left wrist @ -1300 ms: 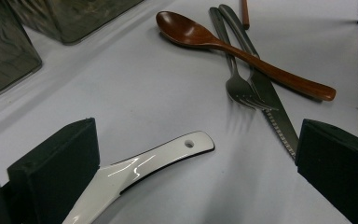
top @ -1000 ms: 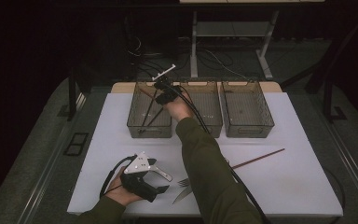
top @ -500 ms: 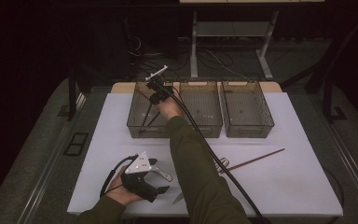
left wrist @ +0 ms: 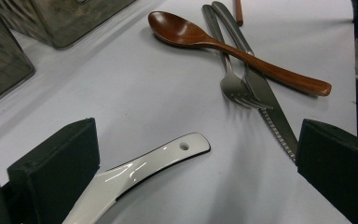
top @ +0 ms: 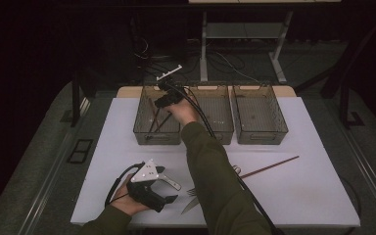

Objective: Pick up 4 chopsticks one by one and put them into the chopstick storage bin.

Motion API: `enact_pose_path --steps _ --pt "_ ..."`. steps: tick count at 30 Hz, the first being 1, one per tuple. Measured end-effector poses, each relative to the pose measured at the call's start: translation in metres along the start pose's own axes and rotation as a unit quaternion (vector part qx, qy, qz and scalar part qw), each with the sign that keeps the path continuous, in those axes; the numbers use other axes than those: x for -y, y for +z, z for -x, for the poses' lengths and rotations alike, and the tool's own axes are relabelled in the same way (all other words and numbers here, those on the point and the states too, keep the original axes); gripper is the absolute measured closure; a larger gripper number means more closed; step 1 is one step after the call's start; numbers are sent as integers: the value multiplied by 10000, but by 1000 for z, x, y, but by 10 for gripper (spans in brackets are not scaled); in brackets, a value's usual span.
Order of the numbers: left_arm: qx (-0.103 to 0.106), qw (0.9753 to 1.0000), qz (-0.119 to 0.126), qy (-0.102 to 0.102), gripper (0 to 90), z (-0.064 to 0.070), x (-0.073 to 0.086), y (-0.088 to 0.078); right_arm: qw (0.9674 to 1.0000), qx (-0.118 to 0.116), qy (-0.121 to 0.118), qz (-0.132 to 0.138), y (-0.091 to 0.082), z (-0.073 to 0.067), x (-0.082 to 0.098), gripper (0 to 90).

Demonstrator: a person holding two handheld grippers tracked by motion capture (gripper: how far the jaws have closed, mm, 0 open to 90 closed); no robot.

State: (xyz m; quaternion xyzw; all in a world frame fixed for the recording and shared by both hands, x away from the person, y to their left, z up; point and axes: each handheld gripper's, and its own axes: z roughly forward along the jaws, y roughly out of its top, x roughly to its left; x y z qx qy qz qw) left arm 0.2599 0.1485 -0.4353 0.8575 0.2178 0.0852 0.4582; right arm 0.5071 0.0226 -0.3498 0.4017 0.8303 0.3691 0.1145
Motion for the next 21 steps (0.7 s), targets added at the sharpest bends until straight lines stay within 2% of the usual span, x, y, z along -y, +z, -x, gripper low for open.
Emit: enact_pose_path --steps 4,13,21 --pt "9 10000 18 -4 0 0 0 0 9999 -137 26 22 -8 2 5 475" --pt "28 10000 41 -40 0 -1 1 -1 9987 -385 -309 109 -29 2 22 398" --pt "-11 9999 86 -150 0 -2 3 -3 9964 -544 -527 374 -64 9 48 372"
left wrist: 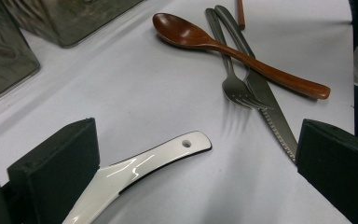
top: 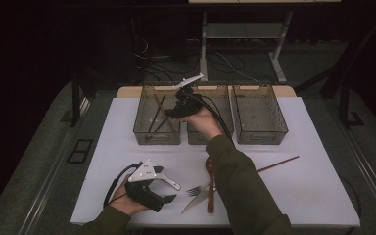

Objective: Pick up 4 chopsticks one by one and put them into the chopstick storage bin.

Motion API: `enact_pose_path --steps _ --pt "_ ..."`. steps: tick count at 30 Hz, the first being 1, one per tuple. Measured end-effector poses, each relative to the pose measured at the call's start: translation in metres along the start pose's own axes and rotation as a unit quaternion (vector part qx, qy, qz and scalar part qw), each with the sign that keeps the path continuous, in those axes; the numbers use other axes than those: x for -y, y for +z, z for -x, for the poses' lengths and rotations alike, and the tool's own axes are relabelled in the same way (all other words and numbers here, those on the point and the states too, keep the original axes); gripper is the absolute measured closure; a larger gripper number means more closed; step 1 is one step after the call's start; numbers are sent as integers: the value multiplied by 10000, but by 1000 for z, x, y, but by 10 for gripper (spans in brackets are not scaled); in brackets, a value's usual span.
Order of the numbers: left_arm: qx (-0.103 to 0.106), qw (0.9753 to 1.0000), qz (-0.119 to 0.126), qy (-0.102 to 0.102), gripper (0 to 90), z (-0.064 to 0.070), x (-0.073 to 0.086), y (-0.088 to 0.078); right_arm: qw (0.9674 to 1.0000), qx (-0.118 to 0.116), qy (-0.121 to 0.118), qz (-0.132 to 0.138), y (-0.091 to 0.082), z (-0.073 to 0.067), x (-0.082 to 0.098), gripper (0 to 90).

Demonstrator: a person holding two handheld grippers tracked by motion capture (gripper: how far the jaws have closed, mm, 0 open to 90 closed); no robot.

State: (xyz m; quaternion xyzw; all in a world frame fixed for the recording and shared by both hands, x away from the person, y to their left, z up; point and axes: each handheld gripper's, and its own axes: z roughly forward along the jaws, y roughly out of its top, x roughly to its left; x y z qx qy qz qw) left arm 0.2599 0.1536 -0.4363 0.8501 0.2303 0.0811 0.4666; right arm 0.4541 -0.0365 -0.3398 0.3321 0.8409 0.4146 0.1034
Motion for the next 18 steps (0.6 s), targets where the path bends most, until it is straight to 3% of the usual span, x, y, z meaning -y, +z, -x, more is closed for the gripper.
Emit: enact_pose_path --steps 9,18 --pt "-19 10000 9 -52 0 1 1 0 9995 -140 -211 201 -48 12 33 370" --pt "-10 10000 41 -89 0 -4 2 -1 9989 -265 -200 332 -92 30 73 359"
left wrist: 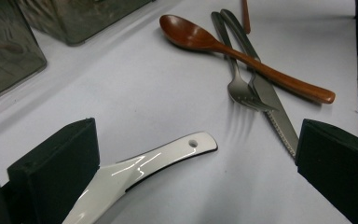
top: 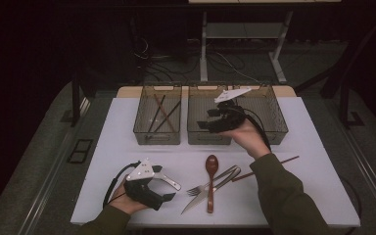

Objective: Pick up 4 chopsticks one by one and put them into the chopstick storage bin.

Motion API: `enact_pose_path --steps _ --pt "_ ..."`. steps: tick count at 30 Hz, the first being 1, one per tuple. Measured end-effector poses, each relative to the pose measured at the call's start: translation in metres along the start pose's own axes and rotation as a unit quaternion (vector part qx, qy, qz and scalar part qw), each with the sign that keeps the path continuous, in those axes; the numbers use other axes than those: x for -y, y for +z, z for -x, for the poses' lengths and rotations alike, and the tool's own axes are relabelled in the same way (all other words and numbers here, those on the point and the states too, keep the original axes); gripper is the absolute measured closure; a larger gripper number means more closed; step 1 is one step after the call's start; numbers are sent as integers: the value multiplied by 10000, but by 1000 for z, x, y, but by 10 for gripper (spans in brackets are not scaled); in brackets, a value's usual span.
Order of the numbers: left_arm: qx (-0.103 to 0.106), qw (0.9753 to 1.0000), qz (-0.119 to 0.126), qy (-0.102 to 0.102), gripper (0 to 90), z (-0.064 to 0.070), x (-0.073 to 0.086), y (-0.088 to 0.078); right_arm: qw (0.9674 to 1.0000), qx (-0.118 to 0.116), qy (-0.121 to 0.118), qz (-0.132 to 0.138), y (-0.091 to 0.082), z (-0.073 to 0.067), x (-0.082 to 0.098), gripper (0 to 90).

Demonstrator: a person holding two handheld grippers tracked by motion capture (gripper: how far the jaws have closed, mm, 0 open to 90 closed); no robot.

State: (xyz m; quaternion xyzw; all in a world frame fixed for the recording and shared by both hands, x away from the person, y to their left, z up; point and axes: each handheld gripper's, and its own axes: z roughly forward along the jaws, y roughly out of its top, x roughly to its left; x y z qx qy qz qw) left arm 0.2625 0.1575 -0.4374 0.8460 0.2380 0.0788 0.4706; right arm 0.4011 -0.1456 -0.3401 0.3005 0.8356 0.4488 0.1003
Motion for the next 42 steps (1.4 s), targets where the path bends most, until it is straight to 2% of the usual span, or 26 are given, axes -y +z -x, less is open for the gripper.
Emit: enact_pose_path --steps 2,5,9,14,18,23,28,32,35,42 --pt "-9 10000 -3 37 0 -2 0 1 10000 1 -37 -2 -9 2 9 359" --pt "-14 10000 -4 -56 0 -4 2 2 9999 -22 -121 5 -21 3 20 358" --pt "-43 10000 -9 -63 0 -5 3 2 9998 -124 -169 47 -36 3 39 359" --pt "-64 9999 30 -89 0 -5 2 0 9998 -140 -164 53 -49 5 61 366" --pt "-66 10000 27 -69 0 -4 2 1 9998 -130 -130 28 -58 10 78 416" --pt "-54 10000 -24 13 0 -3 2 1 9999 14 -24 -145 -72 21 97 467" --pt "-19 10000 -27 58 0 -1 1 2 9989 189 -67 -425 -87 31 121 501" --pt "-14 10000 -35 67 0 -1 1 2 9974 229 -101 -671 -95 37 139 563" --pt "-16 10000 -29 59 0 -1 1 2 9965 211 -28 -812 -99 42 150 605" --pt "-10 10000 -38 61 0 -1 1 2 9933 208 -70 -1131 -101 50 168 633"
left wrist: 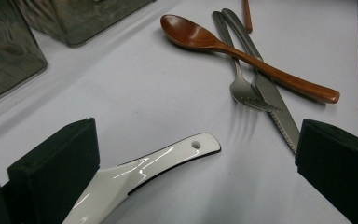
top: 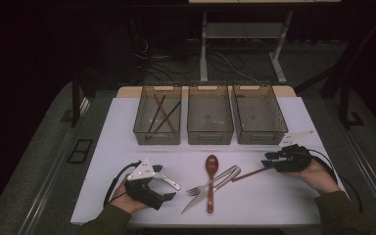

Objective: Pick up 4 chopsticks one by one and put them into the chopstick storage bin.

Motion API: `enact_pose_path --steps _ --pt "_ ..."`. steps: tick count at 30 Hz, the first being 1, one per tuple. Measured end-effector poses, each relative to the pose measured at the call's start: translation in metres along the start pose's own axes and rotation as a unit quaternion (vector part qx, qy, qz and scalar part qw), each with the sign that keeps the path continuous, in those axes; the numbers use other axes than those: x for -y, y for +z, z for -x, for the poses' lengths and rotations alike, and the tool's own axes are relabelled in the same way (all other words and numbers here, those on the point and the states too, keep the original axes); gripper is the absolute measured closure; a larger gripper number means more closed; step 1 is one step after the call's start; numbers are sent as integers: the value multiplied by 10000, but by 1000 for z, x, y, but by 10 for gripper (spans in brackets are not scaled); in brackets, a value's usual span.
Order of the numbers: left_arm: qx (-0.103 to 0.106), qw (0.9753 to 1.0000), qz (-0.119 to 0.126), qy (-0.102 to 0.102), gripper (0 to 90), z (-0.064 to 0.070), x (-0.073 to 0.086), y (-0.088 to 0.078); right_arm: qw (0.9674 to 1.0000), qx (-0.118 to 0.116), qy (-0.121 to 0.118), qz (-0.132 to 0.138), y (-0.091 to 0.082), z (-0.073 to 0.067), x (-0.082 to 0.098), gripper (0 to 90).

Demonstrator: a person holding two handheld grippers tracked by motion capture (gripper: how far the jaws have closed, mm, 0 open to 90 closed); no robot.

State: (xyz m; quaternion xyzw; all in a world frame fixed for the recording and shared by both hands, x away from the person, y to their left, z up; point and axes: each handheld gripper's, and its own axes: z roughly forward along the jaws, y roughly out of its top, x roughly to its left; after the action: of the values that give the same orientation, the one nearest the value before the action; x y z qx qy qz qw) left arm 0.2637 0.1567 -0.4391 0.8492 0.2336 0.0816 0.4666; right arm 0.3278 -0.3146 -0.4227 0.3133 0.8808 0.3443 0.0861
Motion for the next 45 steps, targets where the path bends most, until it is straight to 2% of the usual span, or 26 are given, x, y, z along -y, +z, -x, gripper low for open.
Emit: enact_pose_path --steps 6,16,20,24,38,45 --pt "10 10000 7 -2 0 0 0 -1 9998 -90 4 -165 4 8 9 645" --pt "41 10000 -21 -7 0 0 0 1 9992 -270 -152 -251 9 8 11 626" --pt "46 10000 -63 -21 0 0 0 1 9987 -254 -246 -366 13 7 12 613" --pt "46 10000 -56 -20 0 0 0 1 9986 -249 -272 -378 13 8 13 640" --pt "69 10000 -71 9 0 0 0 1 9974 -304 -462 -460 6 -3 18 733" --pt "86 9999 -82 11 0 1 0 2 9968 -414 -505 -459 0 -10 24 751"
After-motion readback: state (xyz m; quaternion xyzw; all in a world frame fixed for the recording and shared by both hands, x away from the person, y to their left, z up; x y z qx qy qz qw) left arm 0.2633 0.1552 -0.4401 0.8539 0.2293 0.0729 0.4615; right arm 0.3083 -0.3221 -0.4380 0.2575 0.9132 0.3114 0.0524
